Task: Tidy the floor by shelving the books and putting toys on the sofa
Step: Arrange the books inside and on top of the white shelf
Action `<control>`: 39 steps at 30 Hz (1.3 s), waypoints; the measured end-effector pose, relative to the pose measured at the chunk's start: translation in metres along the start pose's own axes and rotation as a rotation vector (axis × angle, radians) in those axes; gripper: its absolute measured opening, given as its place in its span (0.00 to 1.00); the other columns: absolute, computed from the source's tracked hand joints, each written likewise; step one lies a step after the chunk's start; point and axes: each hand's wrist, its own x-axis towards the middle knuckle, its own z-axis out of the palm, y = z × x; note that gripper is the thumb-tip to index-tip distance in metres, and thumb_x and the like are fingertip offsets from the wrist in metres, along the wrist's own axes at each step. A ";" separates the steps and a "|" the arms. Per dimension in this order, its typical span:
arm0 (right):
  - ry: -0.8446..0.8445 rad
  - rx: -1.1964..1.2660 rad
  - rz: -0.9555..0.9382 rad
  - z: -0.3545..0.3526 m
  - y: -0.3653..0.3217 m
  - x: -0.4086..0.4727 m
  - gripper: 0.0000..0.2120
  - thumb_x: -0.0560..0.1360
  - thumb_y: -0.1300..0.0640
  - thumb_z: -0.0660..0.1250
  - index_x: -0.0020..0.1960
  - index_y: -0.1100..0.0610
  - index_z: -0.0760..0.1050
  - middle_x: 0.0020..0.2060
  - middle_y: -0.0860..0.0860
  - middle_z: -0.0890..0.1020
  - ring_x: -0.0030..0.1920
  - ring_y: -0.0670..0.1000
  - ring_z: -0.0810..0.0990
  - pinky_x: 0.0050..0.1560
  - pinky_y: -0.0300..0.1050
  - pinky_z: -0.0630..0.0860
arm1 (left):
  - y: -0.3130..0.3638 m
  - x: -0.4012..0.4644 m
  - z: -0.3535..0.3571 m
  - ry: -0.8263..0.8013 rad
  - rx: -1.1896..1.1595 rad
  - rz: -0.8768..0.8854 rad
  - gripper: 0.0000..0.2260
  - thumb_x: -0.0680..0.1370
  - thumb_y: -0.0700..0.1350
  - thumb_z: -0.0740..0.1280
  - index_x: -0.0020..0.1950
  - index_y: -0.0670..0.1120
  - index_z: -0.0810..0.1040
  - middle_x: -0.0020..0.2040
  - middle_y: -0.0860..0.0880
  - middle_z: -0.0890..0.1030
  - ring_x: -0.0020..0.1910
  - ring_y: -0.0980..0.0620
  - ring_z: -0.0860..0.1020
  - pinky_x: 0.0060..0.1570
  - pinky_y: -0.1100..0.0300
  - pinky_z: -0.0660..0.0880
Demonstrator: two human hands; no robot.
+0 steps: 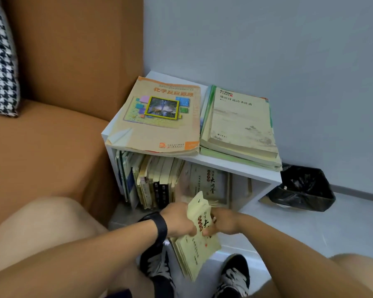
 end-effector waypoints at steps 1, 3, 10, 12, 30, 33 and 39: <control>0.051 -0.153 0.046 -0.004 0.004 0.012 0.17 0.77 0.53 0.73 0.64 0.50 0.76 0.56 0.46 0.81 0.58 0.51 0.80 0.58 0.44 0.74 | 0.000 0.003 0.006 0.008 0.033 -0.018 0.15 0.67 0.45 0.76 0.53 0.46 0.83 0.47 0.48 0.85 0.45 0.50 0.84 0.42 0.58 0.83; 0.188 -0.339 0.163 -0.008 0.011 0.037 0.16 0.79 0.52 0.69 0.66 0.53 0.75 0.59 0.53 0.80 0.57 0.54 0.80 0.53 0.44 0.75 | -0.005 0.010 0.018 0.011 0.067 -0.058 0.15 0.68 0.44 0.75 0.54 0.45 0.83 0.47 0.47 0.85 0.45 0.49 0.84 0.36 0.61 0.80; 0.372 -0.386 0.193 0.013 0.025 0.091 0.35 0.79 0.47 0.66 0.81 0.48 0.54 0.81 0.50 0.56 0.78 0.56 0.59 0.72 0.58 0.68 | -0.024 0.031 0.024 0.050 0.150 -0.124 0.17 0.71 0.44 0.74 0.59 0.46 0.79 0.49 0.49 0.81 0.48 0.49 0.81 0.41 0.60 0.78; 0.349 -0.415 0.215 0.022 0.033 0.095 0.40 0.80 0.46 0.64 0.83 0.46 0.43 0.82 0.47 0.47 0.81 0.55 0.50 0.76 0.59 0.61 | -0.027 0.038 0.023 0.060 0.148 -0.120 0.16 0.72 0.45 0.73 0.60 0.46 0.79 0.51 0.48 0.82 0.50 0.48 0.82 0.44 0.59 0.79; 0.586 -0.155 0.569 0.053 0.023 0.146 0.37 0.74 0.55 0.70 0.77 0.56 0.53 0.70 0.57 0.58 0.69 0.62 0.64 0.63 0.58 0.75 | -0.040 0.065 0.017 0.090 0.152 -0.207 0.10 0.68 0.45 0.71 0.48 0.46 0.81 0.44 0.50 0.82 0.42 0.50 0.81 0.34 0.62 0.75; 0.582 -0.030 0.527 0.042 0.030 0.141 0.31 0.77 0.58 0.65 0.77 0.61 0.58 0.73 0.60 0.60 0.71 0.64 0.65 0.67 0.56 0.72 | -0.044 0.067 0.015 0.075 0.079 -0.229 0.09 0.68 0.45 0.73 0.46 0.45 0.80 0.42 0.50 0.82 0.39 0.51 0.81 0.32 0.62 0.75; 0.884 0.225 0.112 0.059 0.039 0.075 0.24 0.85 0.59 0.54 0.80 0.50 0.58 0.71 0.55 0.65 0.61 0.56 0.74 0.63 0.49 0.72 | -0.045 0.065 0.008 0.031 -0.119 -0.237 0.25 0.61 0.48 0.78 0.56 0.43 0.82 0.51 0.47 0.83 0.49 0.47 0.82 0.51 0.53 0.82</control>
